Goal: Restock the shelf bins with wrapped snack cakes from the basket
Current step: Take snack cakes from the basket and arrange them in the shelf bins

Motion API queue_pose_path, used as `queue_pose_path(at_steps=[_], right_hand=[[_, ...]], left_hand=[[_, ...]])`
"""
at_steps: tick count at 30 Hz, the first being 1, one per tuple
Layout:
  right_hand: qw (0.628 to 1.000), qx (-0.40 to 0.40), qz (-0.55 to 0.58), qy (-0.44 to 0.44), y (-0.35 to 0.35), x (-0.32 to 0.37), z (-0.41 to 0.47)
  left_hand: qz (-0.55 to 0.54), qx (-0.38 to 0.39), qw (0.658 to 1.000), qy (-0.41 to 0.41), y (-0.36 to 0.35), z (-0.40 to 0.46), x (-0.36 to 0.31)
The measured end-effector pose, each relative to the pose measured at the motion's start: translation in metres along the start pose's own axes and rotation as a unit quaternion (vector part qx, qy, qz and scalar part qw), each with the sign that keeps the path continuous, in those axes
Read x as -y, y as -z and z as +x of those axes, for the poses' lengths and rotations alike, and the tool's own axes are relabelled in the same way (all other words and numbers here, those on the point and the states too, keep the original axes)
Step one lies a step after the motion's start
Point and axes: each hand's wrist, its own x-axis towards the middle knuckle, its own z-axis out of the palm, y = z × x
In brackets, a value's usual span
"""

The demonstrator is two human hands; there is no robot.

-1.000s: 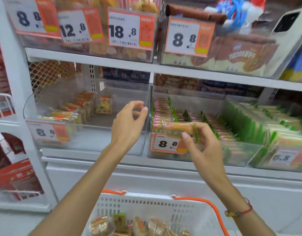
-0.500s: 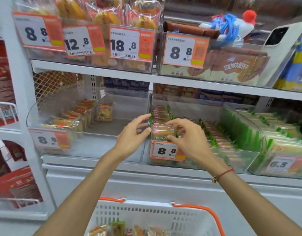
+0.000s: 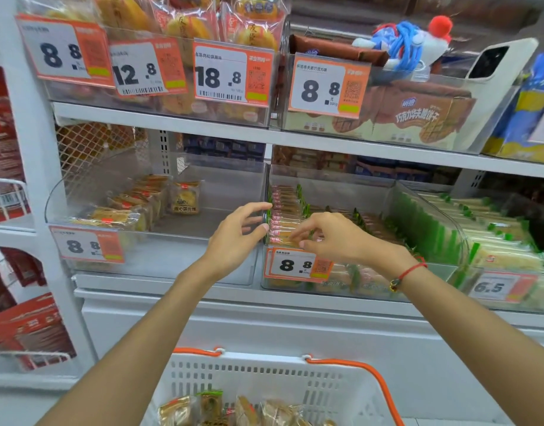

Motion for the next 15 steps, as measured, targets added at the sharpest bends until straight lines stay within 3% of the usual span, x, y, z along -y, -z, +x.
queue_pose_path(at_steps=[4, 7, 11, 15], right_hand=[[0.974, -0.218, 0.047, 0.04, -0.024, 0.001, -0.03], [0.955, -0.269, 0.103, 0.068, -0.053, 0.001, -0.054], [0.985, -0.136, 0.102, 0.021, -0.112, -0.011, -0.075], [0.994, 0.05, 0.084, -0.042, -0.174, -0.025, -0.089]], left_hand=[[0.028, -0.092, 0.995, -0.023, -0.002, -0.021, -0.007], [0.003, -0.141, 0.99, -0.015, -0.006, -0.056, -0.007], [0.001, -0.092, 0.993, 0.074, -0.015, -0.111, 0.019], [0.093, 0.081, 0.973, 0.193, -0.03, -0.163, 0.062]])
